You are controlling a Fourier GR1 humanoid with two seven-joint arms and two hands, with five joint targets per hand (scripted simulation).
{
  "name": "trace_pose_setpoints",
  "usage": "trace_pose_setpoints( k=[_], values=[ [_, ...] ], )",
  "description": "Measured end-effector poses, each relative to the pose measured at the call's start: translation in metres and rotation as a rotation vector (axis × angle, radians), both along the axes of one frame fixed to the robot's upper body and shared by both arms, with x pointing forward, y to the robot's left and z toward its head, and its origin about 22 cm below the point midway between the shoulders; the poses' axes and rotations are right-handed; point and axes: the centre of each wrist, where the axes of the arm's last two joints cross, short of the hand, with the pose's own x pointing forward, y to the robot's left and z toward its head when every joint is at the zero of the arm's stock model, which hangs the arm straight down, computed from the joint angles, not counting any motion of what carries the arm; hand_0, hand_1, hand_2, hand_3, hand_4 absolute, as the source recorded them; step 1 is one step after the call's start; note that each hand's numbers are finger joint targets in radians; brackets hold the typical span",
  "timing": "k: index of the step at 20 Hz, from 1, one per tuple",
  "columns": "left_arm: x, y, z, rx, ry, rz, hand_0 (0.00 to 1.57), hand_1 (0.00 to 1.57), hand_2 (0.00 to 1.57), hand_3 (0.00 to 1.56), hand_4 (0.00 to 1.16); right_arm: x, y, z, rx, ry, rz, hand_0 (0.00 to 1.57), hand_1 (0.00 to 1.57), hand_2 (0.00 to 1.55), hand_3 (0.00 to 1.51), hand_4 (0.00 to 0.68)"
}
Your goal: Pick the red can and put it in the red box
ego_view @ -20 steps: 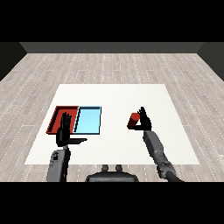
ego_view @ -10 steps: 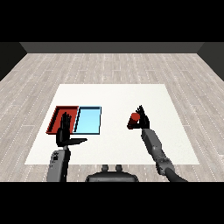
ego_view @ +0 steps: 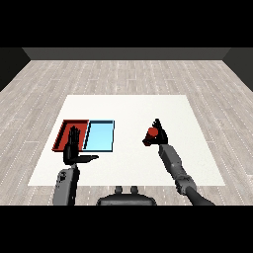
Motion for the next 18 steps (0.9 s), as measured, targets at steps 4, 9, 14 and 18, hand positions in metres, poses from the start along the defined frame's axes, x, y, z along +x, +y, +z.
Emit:
trace_pose_setpoints(
  k=[4,9,14,18],
  values=[
    [-0.003,-0.001,-0.006,-0.004,0.005,0.005,0.0,0.0,0.0,0.0,0.0,0.004,0.0,0.006,-0.004,0.003,0.0,0.0,0.0,0.0,0.0,0.0],
    [-0.006,0.0,-0.001,-0.007,0.007,0.007,0.0,0.0,0.0,0.0,0.0,0.008,0.008,0.008,-0.002,0.005,0.008,0.0,0.0,0.0,0.0,0.0],
    [-0.006,0.002,0.0,-0.001,0.007,0.002,0.0,0.0,0.0,0.0,0.0,0.008,0.005,0.005,-0.03,0.032,-0.022,1.48,1.48,1.46,1.43,0.655],
    [-0.003,0.003,-0.003,0.0,0.004,0.003,0.0,0.0,0.0,0.0,0.0,0.009,0.009,0.007,-0.074,0.035,-0.049,1.5,1.5,1.46,1.44,0.667]
  ],
)
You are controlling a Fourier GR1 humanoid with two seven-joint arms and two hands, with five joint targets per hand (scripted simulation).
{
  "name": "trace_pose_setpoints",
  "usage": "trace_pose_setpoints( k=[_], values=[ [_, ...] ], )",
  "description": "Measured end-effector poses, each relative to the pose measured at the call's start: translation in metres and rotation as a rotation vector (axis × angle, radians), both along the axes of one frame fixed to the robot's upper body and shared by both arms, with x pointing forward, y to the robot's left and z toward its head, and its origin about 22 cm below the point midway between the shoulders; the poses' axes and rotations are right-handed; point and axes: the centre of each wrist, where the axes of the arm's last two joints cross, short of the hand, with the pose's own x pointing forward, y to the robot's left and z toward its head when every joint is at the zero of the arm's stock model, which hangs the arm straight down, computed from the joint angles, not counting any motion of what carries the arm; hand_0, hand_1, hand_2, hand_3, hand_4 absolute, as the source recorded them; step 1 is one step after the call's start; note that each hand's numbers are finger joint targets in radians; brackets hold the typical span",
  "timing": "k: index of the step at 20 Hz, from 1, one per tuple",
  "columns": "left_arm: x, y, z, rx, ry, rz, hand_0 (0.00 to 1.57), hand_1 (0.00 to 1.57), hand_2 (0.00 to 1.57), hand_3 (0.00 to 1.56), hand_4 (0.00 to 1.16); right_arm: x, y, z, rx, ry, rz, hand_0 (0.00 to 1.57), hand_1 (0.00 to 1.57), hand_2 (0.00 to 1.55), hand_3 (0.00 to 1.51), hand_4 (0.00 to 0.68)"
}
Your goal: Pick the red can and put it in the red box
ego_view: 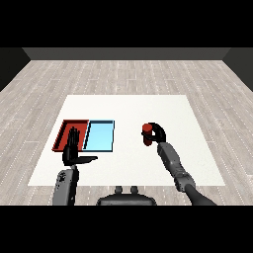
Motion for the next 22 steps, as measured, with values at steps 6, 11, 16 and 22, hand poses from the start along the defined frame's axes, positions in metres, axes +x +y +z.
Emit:
trace_pose_setpoints(
  k=[6,11,16,22],
  values=[
    [0.004,-0.005,0.001,0.016,0.0,-0.001,0.0,0.0,0.0,0.0,0.0,0.0,-0.005,0.006,-0.072,-0.026,-0.007,1.46,1.46,1.45,1.42,0.643],
    [-0.004,0.0,-0.008,0.018,0.001,-0.009,0.0,0.0,0.0,0.0,0.0,0.002,-0.001,0.012,-0.103,-0.067,-0.008,1.46,1.46,1.45,1.41,0.661],
    [-0.001,-0.014,-0.007,0.012,0.015,-0.031,0.0,0.0,0.0,0.0,0.0,-0.002,0.008,0.022,-0.089,-0.126,-0.015,1.43,1.43,1.44,1.4,0.654],
    [0.01,-0.032,-0.011,0.044,0.037,-0.079,0.0,0.0,0.0,0.0,0.0,-0.005,0.012,0.046,-0.086,-0.188,0.0,1.44,1.44,1.45,1.42,0.651]
  ],
)
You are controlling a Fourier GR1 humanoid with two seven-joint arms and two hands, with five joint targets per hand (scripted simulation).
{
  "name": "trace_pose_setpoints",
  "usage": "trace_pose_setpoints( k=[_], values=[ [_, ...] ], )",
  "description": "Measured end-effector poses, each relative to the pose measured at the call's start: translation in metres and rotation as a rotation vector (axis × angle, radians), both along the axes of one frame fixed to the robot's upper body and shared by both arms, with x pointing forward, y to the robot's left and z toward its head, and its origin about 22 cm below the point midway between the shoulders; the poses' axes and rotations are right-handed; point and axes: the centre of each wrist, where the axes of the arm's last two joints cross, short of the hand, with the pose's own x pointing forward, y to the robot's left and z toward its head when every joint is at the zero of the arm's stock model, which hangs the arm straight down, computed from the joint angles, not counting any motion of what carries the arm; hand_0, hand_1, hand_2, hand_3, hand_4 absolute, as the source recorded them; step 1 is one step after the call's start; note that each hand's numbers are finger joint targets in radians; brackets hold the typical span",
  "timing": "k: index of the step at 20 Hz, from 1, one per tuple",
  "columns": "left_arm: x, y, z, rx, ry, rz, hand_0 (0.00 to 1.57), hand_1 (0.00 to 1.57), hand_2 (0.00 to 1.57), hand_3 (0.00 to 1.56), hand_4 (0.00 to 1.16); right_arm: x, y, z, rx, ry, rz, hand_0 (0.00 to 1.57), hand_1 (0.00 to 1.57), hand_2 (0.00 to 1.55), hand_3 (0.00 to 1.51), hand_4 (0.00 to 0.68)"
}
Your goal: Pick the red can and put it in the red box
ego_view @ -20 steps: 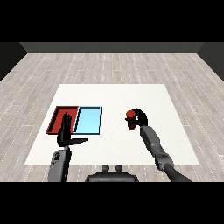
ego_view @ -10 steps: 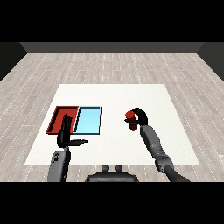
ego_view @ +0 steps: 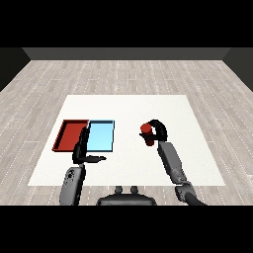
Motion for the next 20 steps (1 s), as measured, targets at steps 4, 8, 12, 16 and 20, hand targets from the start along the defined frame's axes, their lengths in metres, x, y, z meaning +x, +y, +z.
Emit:
trace_pose_setpoints(
  k=[4,8,12,16,20],
  values=[
    [0.011,-0.023,0.01,-0.007,0.029,-0.07,0.0,0.0,0.0,0.0,0.0,-0.003,0.008,0.012,0.014,-0.025,-0.008,1.42,1.42,1.44,1.42,0.65],
    [0.014,-0.045,0.014,-0.013,0.05,-0.113,0.0,0.0,0.0,0.0,0.0,-0.015,0.03,0.021,0.021,-0.033,-0.005,1.42,1.42,1.44,1.42,0.65],
    [0.019,-0.061,0.019,-0.022,0.059,-0.138,0.0,0.0,0.0,0.0,0.0,-0.028,0.051,0.027,0.029,-0.042,0.004,1.43,1.43,1.44,1.42,0.649],
    [0.018,-0.083,0.018,-0.036,0.069,-0.178,0.0,0.0,0.0,0.0,0.0,-0.039,0.066,0.027,0.036,-0.064,0.016,1.41,1.41,1.43,1.41,0.645],
    [0.015,-0.104,0.019,-0.034,0.08,-0.214,0.0,0.0,0.0,0.0,0.0,-0.041,0.082,0.036,0.037,-0.087,0.039,1.39,1.39,1.4,1.39,0.636]
  ],
)
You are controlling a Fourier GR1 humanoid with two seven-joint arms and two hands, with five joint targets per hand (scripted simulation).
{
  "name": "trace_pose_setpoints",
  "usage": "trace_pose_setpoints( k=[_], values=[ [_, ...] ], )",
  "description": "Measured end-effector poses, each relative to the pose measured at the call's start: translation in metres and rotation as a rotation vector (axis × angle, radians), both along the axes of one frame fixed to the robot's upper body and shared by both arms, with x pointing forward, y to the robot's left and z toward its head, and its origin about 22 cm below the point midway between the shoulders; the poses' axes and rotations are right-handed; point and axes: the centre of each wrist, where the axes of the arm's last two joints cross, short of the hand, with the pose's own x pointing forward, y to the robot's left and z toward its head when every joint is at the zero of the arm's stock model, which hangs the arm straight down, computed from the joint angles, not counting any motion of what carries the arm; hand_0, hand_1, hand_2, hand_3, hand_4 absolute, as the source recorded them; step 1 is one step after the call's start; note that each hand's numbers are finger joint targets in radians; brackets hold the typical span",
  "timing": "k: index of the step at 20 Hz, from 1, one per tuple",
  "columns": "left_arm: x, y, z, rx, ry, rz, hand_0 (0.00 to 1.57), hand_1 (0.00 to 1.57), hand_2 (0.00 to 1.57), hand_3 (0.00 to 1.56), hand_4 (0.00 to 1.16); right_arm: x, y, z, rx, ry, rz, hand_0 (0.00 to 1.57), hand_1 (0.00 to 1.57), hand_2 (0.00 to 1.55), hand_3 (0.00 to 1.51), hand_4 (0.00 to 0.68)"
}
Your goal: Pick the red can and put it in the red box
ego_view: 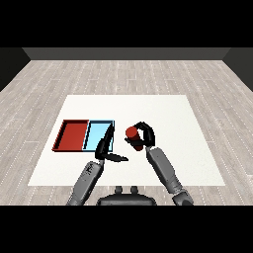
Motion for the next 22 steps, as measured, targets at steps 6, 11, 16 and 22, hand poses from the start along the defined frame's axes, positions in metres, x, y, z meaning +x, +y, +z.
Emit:
trace_pose_setpoints(
  k=[6,11,16,22],
  values=[
    [0.0,-0.025,0.005,0.007,0.01,-0.033,0.0,0.0,0.0,0.0,0.0,-0.005,0.018,0.014,0.008,-0.026,0.04,1.39,1.39,1.41,1.4,0.615],
    [0.014,-0.026,0.008,0.024,0.015,-0.033,0.0,0.0,0.0,0.0,0.0,-0.015,0.03,0.016,0.006,-0.037,0.066,1.41,1.41,1.43,1.4,0.617],
    [0.017,-0.034,-0.001,0.048,0.039,-0.033,0.0,0.0,0.0,0.0,0.0,-0.017,0.039,0.021,0.022,-0.046,0.101,1.43,1.43,1.44,1.4,0.599],
    [0.028,-0.04,-0.002,0.073,0.05,-0.035,0.0,0.0,0.0,0.0,0.0,-0.024,0.054,0.027,0.018,-0.067,0.116,1.44,1.44,1.43,1.38,0.609]
  ],
)
